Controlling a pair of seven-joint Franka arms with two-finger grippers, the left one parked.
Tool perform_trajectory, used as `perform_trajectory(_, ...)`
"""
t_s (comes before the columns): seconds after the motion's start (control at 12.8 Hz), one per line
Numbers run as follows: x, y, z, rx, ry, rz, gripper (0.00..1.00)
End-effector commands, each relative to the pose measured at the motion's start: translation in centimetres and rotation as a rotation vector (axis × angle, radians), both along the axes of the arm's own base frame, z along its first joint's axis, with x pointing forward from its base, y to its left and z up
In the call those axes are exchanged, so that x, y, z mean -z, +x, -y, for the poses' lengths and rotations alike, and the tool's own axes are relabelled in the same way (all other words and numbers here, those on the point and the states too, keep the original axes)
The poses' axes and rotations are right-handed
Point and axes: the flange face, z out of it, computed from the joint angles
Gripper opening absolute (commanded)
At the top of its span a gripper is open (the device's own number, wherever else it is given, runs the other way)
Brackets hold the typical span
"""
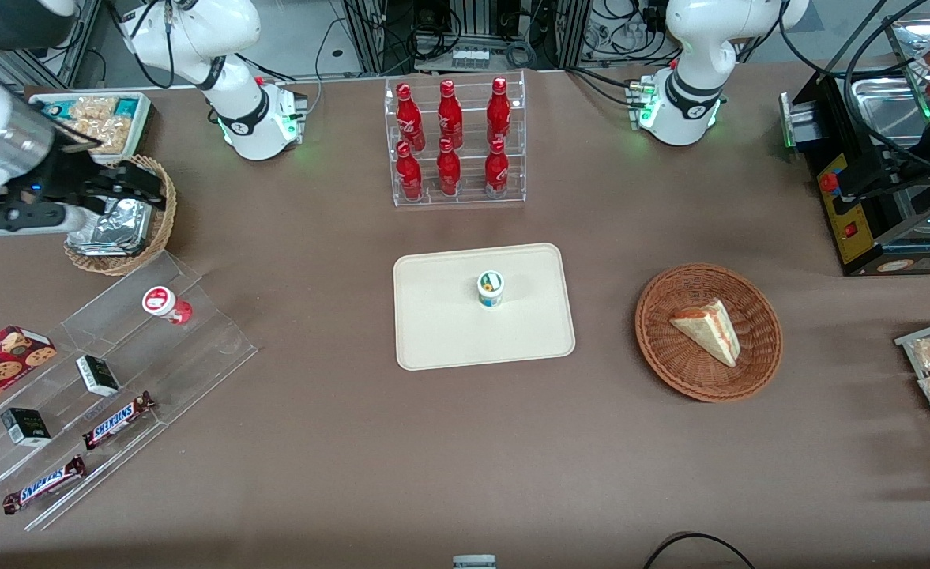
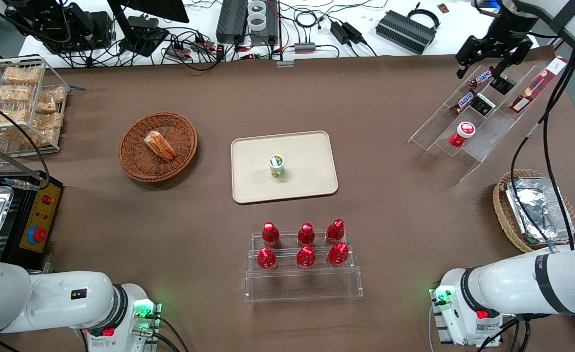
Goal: Place green gum on tray
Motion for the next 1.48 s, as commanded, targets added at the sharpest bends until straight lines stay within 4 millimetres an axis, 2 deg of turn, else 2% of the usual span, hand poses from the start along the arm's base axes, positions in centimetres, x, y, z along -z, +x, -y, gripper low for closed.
perform_trajectory(0.0, -0.5, -1.0, 3.1, -0.010, -0.002, -0.007, 1.00)
perform_trajectory(0.31, -0.4, -1.1, 4.8, 0.007, -0.013, -0.017, 1.00)
perform_trajectory(0.55, -0.7, 0.8, 5.6, 0.006, -0.016, -0.008, 1.00)
perform_trajectory(0.7, -0.6, 1.6, 7.4, 0.042, -0.014, -0.007, 1.00)
perform_trajectory(0.86, -0.1, 2.3, 7.5, 0.045, -0.017, -0.008, 1.00)
perform_trajectory(1.02, -0.6, 3.4, 7.5, 0.047, -0.018, 0.005, 1.00)
perform_trajectory(1.41, -0.6, 3.8, 7.2, 0.049, -0.027, 0.009, 1.00)
